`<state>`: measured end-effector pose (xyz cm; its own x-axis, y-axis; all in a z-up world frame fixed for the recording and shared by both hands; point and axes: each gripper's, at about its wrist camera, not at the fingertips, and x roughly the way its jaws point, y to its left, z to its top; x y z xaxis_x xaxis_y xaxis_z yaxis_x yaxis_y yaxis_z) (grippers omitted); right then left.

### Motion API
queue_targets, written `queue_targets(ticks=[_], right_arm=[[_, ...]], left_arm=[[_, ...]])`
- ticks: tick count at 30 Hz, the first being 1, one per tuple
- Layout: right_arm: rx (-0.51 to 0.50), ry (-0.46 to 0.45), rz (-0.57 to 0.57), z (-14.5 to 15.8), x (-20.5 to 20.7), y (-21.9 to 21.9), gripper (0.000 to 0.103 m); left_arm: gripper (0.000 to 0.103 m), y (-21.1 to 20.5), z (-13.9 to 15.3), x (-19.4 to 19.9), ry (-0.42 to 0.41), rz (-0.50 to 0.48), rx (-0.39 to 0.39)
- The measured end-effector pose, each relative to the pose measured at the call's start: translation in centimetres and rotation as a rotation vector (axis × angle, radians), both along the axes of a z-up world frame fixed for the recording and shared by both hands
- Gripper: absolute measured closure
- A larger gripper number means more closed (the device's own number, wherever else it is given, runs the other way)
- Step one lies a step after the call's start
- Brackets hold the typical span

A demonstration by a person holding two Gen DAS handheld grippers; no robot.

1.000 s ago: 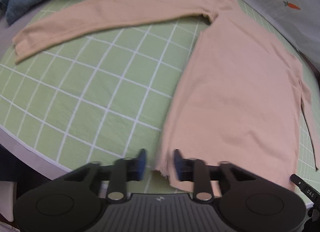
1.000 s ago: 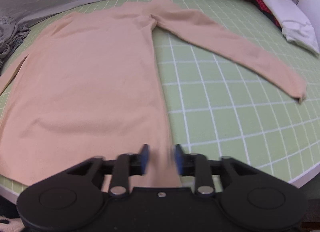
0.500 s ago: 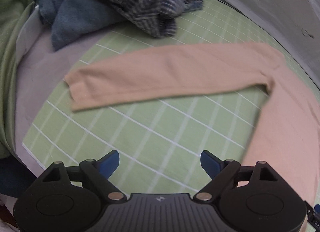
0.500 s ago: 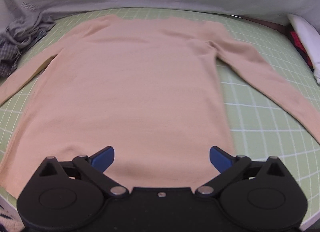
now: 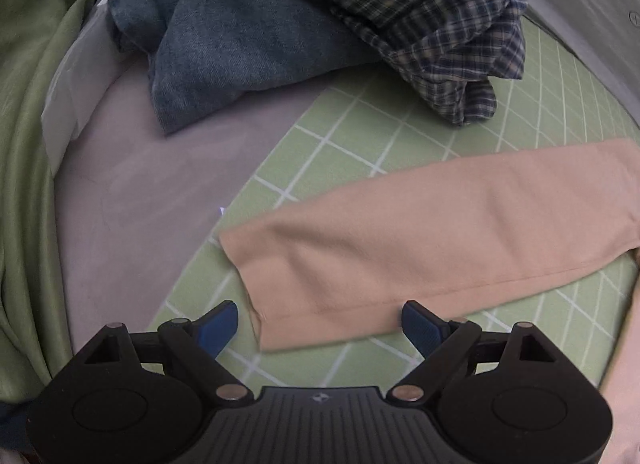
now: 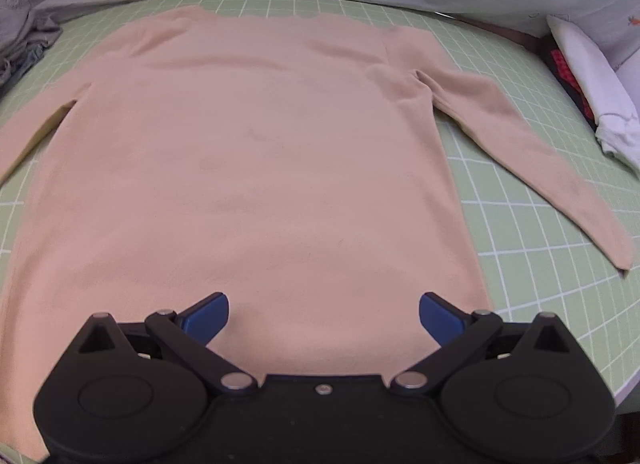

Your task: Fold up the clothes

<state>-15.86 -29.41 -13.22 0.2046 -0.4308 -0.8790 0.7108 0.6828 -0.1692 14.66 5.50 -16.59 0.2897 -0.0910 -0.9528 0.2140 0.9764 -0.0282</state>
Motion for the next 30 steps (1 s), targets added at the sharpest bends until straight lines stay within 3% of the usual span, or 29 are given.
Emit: queue_targets(ticks=[4, 8, 10, 12, 13, 21, 28, 29, 30], right_arm=[[-0.007, 0.041, 0.022, -0.2, 1.0, 0.6, 0.0], [-0.008, 0.037, 0.019, -0.1, 1.2, 0.4, 0.0], [-0.011, 0.027, 0.004, 0.0, 0.9, -0.1, 0.0], [-0.013, 0.016, -0.01, 0.1, 0.5, -0.6, 0.0], [-0.014, 0.011, -0.017, 0.2, 0.4, -0.8, 0.001], [-0.023, -0.041, -0.08, 0.7, -1.2, -3.2, 0.001], [-0.018, -0.12, -0.164, 1.3, -4.9, -6.7, 0.001], [-0.015, -0.128, -0.176, 1.3, -5.3, -7.2, 0.001], [-0.013, -0.137, -0.187, 1.3, -5.7, -7.7, 0.001]], left_arm=[[0.014, -1.3, 0.0, 0.1, -0.028, -0.108, 0.027], [0.026, -1.4, 0.3, -0.1, -0.047, -0.135, 0.011], [0.04, -1.5, 0.7, -0.3, -0.06, -0.133, -0.001], [0.078, -1.8, 1.1, -0.2, -0.05, -0.125, -0.033], [0.089, -1.9, 1.3, -0.2, -0.043, -0.12, -0.05], [0.091, -7.3, 5.7, -2.4, -0.133, -0.248, -0.098], [0.09, -17.2, 9.7, -8.0, -0.151, -0.421, -0.305], [0.086, -18.7, 10.2, -9.0, -0.151, -0.444, -0.346], [0.072, -20.0, 10.4, -9.9, -0.144, -0.459, -0.374]])
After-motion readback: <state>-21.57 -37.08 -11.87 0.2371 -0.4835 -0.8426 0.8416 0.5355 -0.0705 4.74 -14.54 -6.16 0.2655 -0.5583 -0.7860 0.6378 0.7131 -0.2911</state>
